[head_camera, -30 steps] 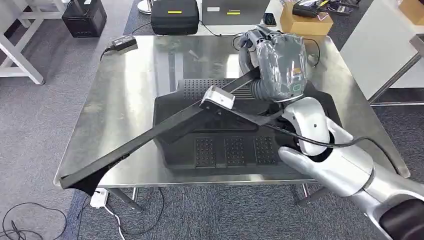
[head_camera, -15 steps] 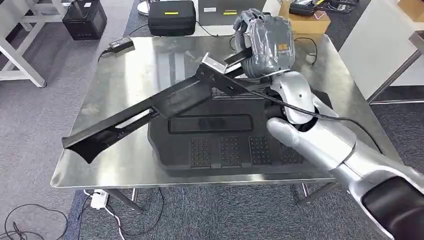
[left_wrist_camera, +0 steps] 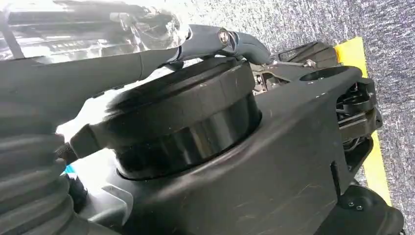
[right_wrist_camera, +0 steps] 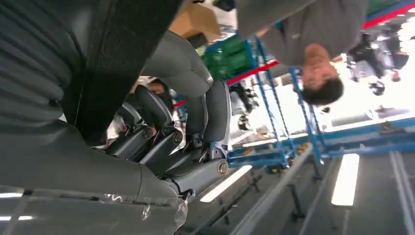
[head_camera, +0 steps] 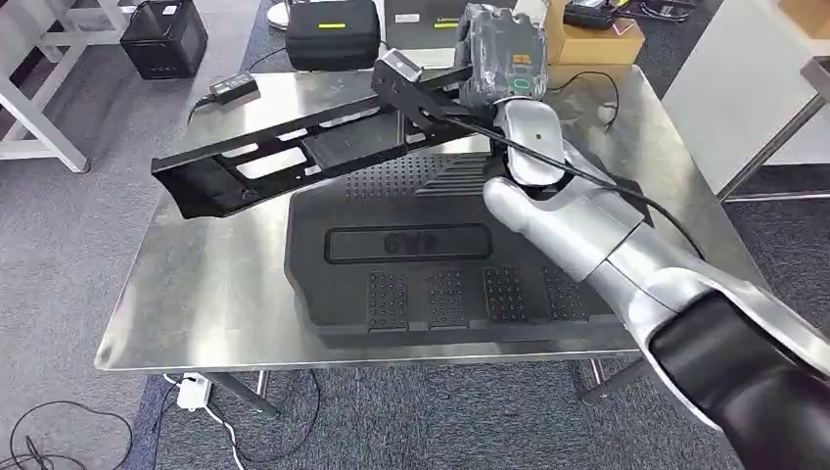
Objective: Take the parts from the cabinet and place them on the table.
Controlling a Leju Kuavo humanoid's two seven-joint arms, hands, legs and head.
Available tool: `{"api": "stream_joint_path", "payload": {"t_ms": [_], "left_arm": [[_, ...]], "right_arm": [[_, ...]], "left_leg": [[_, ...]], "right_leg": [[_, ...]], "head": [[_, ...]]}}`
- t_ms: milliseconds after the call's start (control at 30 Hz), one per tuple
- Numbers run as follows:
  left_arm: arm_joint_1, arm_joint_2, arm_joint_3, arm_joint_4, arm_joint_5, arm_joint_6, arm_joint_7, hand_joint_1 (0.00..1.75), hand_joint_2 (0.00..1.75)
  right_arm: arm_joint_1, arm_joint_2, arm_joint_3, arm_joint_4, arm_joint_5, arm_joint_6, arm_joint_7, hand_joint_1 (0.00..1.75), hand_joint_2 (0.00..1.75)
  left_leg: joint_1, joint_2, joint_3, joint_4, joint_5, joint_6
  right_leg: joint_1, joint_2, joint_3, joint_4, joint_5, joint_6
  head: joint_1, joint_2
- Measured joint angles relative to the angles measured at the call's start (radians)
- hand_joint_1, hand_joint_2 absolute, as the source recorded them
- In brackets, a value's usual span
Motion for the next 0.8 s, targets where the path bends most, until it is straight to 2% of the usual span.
{"api": "stream_joint_path", "payload": {"t_ms": [167,400,500,600,667,800], "left_arm": [[0.0,-0.001,0.0,0.0,0.0,0.002,0.0,0.0,1.75],[0.0,-0.003,0.0,0.0,-0.015,-0.001,-0.001,0.0,1.75],[0.0,0.015,0.0,0.0,-0.026,-0.054,-0.017,0.0,1.75],[0.0,0.053,-0.002,-0.001,-0.041,-0.153,-0.04,0.0,1.75],[0.0,0.064,-0.007,-0.006,-0.046,-0.18,-0.045,0.0,1.75],[-0.001,0.074,-0.009,-0.007,-0.052,-0.192,-0.047,0.0,1.75]], "right_arm": [[-0.016,0.031,0.01,0.091,-0.003,0.0,0.015,1.75,1.75],[-0.039,0.052,0.029,0.207,-0.016,0.0,0.078,1.75,1.75],[-0.041,0.055,0.035,0.234,-0.016,0.001,0.106,1.75,1.75],[-0.042,0.058,0.042,0.26,-0.014,0.02,0.123,1.75,1.75],[-0.043,0.06,0.047,0.279,-0.012,0.032,0.125,1.75,1.75],[-0.043,0.06,0.057,0.293,-0.012,0.035,0.127,1.75,1.75]], "left_leg": [[0.0,0.0,0.0,0.0,0.0,0.0],[0.0,0.0,0.001,0.0,0.0,0.0],[0.0,0.0,0.001,0.0,0.0,0.0],[0.0,0.0,0.001,0.0,0.0,0.0],[0.0,0.0,0.002,-0.001,0.0,0.0],[0.0,0.001,0.002,-0.001,0.0,0.0]], "right_leg": [[0.0,0.0,0.0,0.0,0.0,0.0],[0.0,0.0,0.001,-0.001,0.0,0.0],[0.0,0.001,0.001,-0.001,0.0,0.0],[0.0,0.0,0.0,-0.001,0.0,0.0],[0.0,0.001,0.001,-0.001,0.0,0.0],[0.0,0.001,0.001,-0.001,0.0,0.0]], "head": [[-0.002,0.0],[-0.002,0.0],[-0.002,0.0],[-0.002,0.0],[-0.003,0.0],[-0.004,0.0]]}}
